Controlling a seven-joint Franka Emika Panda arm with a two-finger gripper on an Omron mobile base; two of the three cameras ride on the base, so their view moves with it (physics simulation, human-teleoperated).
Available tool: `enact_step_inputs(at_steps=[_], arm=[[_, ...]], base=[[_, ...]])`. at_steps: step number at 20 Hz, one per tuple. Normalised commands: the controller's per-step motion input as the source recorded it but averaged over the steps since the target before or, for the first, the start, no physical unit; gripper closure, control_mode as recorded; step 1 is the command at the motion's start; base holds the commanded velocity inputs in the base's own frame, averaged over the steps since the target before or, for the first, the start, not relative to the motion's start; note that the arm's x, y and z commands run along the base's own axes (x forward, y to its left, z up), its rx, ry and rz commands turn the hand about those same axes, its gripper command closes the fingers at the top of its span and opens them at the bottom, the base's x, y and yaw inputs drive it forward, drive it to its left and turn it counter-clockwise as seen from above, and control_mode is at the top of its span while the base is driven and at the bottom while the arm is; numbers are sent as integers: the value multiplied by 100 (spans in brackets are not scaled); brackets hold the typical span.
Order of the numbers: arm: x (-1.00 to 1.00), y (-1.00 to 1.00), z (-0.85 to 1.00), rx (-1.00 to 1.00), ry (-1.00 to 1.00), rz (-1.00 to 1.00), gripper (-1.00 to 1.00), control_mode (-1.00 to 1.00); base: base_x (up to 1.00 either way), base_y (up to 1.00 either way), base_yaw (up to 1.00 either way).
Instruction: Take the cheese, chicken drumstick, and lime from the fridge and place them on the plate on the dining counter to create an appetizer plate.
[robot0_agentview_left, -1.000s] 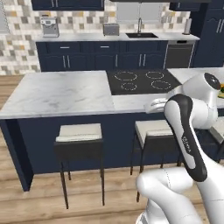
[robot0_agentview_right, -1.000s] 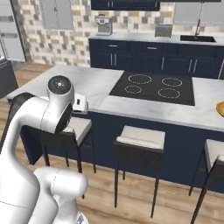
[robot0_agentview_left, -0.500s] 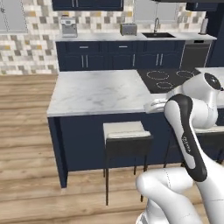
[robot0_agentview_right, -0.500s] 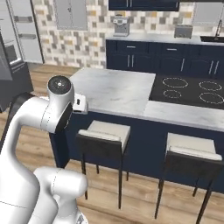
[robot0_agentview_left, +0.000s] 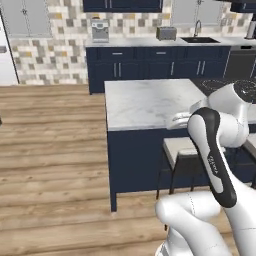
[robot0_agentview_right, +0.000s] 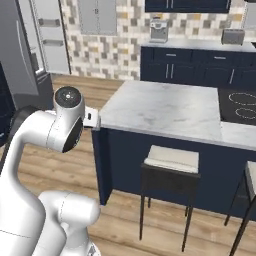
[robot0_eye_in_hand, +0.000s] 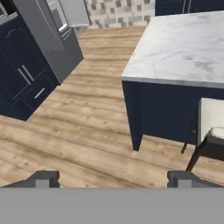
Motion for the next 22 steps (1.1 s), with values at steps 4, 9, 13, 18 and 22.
enact_step_inputs(at_steps=[4,9,13,18,22], arm=[[0,0,0,0,0,0,-100,100],[0,0,0,0,0,0,-100,100],[0,0,0,0,0,0,-100,100],[0,0,0,0,0,0,-100,100],[0,0,0,0,0,0,-100,100]], base=[[31,100,0],[42,100,0],[73,100,0],[100,79,-1],[100,64,-6]])
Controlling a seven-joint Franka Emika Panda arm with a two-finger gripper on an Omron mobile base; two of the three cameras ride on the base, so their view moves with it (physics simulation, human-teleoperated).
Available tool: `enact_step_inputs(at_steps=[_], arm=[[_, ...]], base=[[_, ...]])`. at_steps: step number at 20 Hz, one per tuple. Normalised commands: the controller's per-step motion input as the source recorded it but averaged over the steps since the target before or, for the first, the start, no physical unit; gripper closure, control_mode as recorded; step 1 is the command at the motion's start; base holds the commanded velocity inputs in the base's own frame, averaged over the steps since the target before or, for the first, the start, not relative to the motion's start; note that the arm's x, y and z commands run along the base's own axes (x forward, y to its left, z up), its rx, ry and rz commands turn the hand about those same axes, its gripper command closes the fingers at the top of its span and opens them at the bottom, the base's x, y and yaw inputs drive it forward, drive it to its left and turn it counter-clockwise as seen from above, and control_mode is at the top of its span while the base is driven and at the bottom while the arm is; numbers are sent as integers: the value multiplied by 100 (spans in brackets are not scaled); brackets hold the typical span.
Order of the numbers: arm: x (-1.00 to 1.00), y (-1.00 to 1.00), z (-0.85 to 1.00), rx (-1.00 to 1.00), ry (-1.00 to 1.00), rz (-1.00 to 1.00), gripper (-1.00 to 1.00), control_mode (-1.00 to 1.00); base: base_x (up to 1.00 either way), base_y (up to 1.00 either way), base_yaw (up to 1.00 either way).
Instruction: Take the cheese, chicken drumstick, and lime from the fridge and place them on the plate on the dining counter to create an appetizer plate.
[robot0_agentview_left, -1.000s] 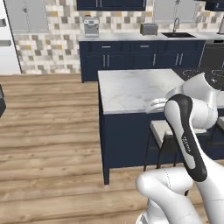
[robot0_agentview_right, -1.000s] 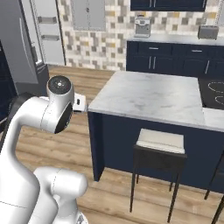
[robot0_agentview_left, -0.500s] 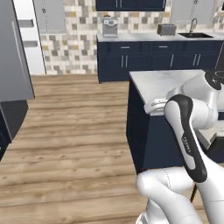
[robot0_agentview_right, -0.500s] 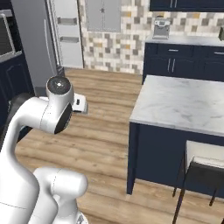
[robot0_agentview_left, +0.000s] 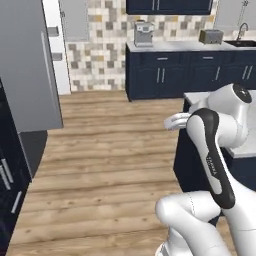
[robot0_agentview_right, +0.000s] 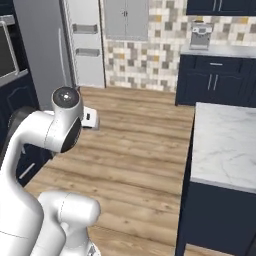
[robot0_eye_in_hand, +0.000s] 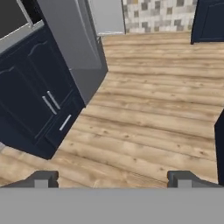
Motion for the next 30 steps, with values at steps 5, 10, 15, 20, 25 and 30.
enact_step_inputs(at_steps=[5,10,15,20,25,30], arm=[[0,0,0,0,0,0,-100,100],[0,0,0,0,0,0,-100,100],[0,0,0,0,0,0,-100,100],[0,0,0,0,0,0,-100,100],[0,0,0,0,0,0,-100,100],[0,0,0,0,0,0,-100,100]], base=[[100,22,-16],[100,6,-15],[100,32,-1],[100,2,6],[100,0,42],[100,0,61]])
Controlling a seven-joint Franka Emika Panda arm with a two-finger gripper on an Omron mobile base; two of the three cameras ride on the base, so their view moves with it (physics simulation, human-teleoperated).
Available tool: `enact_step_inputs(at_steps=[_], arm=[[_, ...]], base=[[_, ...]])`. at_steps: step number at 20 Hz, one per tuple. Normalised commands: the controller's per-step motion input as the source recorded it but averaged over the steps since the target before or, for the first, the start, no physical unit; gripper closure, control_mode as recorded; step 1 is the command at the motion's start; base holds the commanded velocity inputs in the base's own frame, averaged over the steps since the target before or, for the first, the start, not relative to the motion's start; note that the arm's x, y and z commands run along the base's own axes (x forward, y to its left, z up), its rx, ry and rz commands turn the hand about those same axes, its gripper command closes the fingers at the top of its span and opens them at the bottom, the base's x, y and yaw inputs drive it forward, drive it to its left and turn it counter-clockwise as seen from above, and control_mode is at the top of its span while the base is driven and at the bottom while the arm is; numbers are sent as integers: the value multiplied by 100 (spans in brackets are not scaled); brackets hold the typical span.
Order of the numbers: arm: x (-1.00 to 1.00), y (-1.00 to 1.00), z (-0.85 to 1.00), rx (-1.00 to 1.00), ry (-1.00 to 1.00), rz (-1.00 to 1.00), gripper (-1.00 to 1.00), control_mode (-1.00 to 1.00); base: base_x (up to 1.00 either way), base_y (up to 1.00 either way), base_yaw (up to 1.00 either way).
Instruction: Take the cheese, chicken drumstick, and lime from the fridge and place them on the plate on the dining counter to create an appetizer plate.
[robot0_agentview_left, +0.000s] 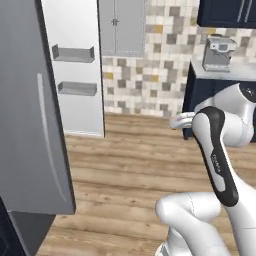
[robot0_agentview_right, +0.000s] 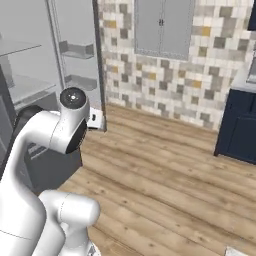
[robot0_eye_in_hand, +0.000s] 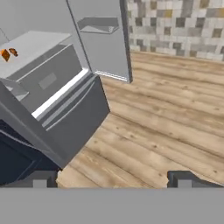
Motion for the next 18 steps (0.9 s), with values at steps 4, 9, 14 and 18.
enact_step_inputs(at_steps=[4,9,14,18], arm=[[0,0,0,0,0,0,-100,100],[0,0,0,0,0,0,-100,100],[0,0,0,0,0,0,-100,100],[0,0,0,0,0,0,-100,100]], base=[[88,-12,62],[66,-23,67],[46,-38,66],[17,-66,60]])
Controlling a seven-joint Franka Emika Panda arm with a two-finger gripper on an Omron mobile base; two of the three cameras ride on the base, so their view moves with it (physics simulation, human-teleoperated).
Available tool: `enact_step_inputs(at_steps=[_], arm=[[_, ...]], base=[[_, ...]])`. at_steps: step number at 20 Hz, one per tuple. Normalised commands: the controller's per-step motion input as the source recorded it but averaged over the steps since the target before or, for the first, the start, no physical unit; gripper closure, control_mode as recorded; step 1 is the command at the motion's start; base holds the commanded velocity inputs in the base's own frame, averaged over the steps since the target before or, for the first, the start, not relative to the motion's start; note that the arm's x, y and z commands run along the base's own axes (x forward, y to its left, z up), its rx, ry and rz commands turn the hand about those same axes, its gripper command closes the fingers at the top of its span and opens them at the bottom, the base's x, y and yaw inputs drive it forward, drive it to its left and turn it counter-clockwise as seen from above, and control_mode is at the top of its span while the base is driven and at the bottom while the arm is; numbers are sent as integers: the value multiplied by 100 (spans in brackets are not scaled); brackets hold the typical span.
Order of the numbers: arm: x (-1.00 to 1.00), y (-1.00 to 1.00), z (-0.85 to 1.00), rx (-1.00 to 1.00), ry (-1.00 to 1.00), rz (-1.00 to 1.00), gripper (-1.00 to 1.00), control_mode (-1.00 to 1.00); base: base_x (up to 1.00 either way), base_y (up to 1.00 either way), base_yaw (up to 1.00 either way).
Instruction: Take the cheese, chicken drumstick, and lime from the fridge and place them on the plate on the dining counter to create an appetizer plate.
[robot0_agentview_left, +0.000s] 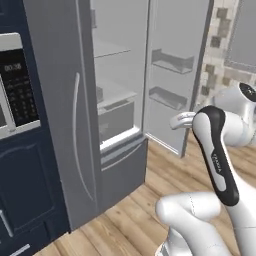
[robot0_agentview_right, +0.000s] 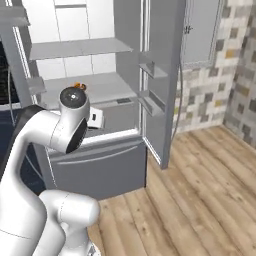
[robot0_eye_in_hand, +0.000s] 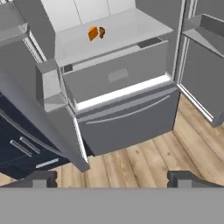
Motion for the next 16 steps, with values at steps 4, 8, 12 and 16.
enact_step_inputs(at_steps=[4,8,12,16], arm=[[0,0,0,0,0,0,-100,100],[0,0,0,0,0,0,-100,100],[0,0,0,0,0,0,-100,100],[0,0,0,0,0,0,-100,100]], base=[[5,-72,56],[11,-66,53],[22,-56,50],[27,-45,47]])
